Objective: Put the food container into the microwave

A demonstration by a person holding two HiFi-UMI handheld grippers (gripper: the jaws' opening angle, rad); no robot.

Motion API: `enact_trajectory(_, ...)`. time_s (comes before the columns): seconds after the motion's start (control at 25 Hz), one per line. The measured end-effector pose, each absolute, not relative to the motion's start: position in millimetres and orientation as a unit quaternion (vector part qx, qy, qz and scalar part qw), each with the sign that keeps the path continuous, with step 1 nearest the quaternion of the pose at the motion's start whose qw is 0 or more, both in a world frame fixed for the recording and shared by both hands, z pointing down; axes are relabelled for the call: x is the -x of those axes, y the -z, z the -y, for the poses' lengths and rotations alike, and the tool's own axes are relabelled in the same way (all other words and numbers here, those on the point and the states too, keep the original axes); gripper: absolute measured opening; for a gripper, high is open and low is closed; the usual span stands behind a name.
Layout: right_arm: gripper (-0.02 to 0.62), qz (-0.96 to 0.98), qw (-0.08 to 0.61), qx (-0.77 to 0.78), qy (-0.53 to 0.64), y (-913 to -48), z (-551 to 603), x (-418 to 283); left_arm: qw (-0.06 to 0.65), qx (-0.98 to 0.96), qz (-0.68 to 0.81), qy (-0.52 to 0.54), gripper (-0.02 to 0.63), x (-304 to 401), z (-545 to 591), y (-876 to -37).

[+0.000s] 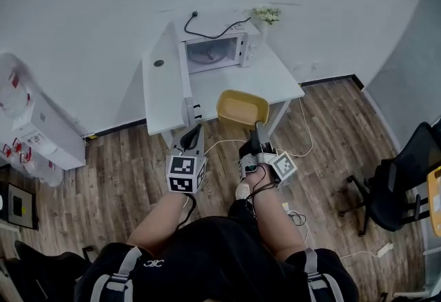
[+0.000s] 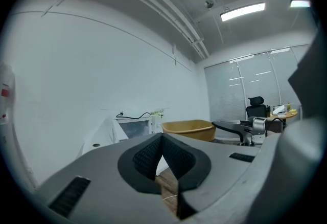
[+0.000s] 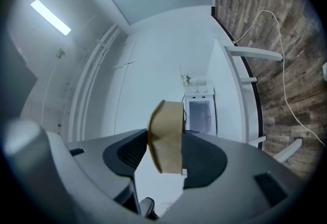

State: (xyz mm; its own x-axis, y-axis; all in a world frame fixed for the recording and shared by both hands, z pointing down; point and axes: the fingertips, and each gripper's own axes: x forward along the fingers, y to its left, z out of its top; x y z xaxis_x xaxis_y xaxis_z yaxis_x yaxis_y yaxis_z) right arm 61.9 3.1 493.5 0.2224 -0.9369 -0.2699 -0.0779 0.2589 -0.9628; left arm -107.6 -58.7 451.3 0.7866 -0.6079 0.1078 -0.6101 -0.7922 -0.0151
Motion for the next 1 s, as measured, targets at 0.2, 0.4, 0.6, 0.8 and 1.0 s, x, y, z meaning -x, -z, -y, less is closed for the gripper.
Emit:
enact_trajectory(0.2,0.219,-0.504,0.618,0.490,0.352,-497,33,-109,-0.003,-0.949,0.311,-0.052,0.002,55,94,-445)
enact_trajectory(0.4,0.219,-0.502,0.621,0.485,0.357,-496,74,-155,0.002,-0.949,0.309,-0.064,0.002,5,131,-449)
enact_trajectory(0.6,0.219,-0.506,0.610,0.479,0.378,-499,125,-198,0.010,-0.942,0.326,-0.078,0.002,-39,176,-452)
enact_trajectory(0.8,0.219,-0.511,0.596,0.469,0.405,-504,180,-242,0.023,-0.931,0.353,-0.088,0.002,-77,223,-458)
enact_trajectory(1.0,0.219,-0.527,0.575,0.452,0.432,-509,230,-274,0.033,-0.916,0.388,-0.094,0.002,-105,261,-466)
